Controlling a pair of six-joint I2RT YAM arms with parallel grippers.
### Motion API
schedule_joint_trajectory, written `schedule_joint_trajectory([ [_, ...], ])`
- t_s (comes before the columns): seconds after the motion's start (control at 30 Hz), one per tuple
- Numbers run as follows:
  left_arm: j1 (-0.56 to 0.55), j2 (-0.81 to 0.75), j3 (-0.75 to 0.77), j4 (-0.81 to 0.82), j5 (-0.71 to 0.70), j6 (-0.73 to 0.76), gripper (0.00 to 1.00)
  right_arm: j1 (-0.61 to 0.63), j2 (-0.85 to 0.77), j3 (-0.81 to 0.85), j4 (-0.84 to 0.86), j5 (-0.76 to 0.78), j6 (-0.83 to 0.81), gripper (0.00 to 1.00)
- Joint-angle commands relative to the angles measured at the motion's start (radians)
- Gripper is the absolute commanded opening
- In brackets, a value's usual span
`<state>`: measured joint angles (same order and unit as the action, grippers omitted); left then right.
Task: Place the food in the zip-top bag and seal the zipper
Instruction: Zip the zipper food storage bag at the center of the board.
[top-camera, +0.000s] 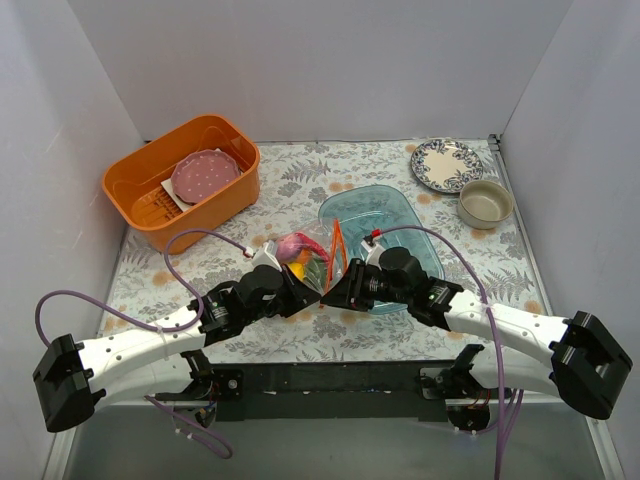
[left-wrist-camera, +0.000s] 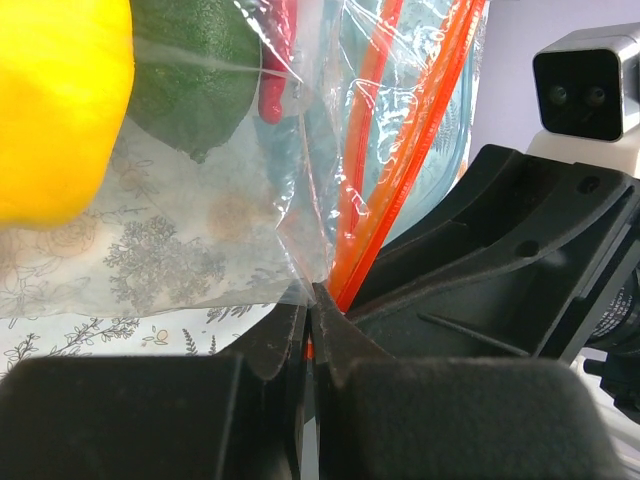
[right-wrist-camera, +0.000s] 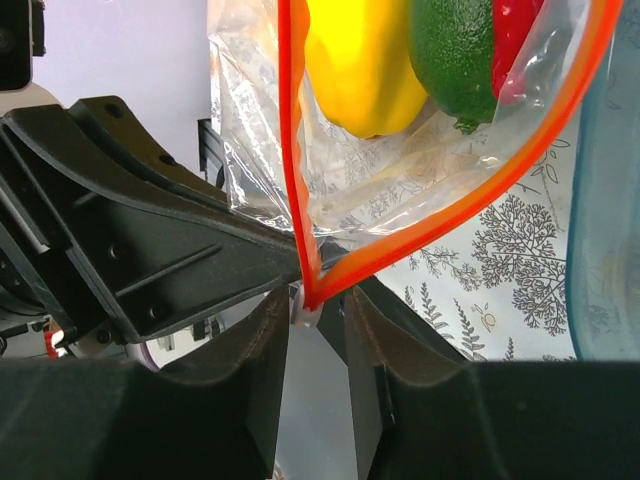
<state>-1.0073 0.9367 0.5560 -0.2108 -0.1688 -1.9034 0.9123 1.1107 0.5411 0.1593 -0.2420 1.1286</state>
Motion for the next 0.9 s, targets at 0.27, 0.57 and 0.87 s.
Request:
schedule_joint_trajectory([
  [0.27, 0.004, -0.024, -0.002, -0.002, -0.008, 0.001, 0.0, 0.007, -0.008, -0.012, 0.077, -0.013, 0.011, 0.17],
  [0.57, 0.004, -0.027, -0.004, -0.006, -0.014, 0.0, 0.0, 0.007, -0.003, -0.017, 0.077, -0.033, 0.016, 0.33],
  [0.87, 0.004, -0.029, -0.004, -0.006, -0.011, -0.003, 0.0, 0.007, 0.003, -0.026, 0.109, -0.048, 0.019, 0.12],
])
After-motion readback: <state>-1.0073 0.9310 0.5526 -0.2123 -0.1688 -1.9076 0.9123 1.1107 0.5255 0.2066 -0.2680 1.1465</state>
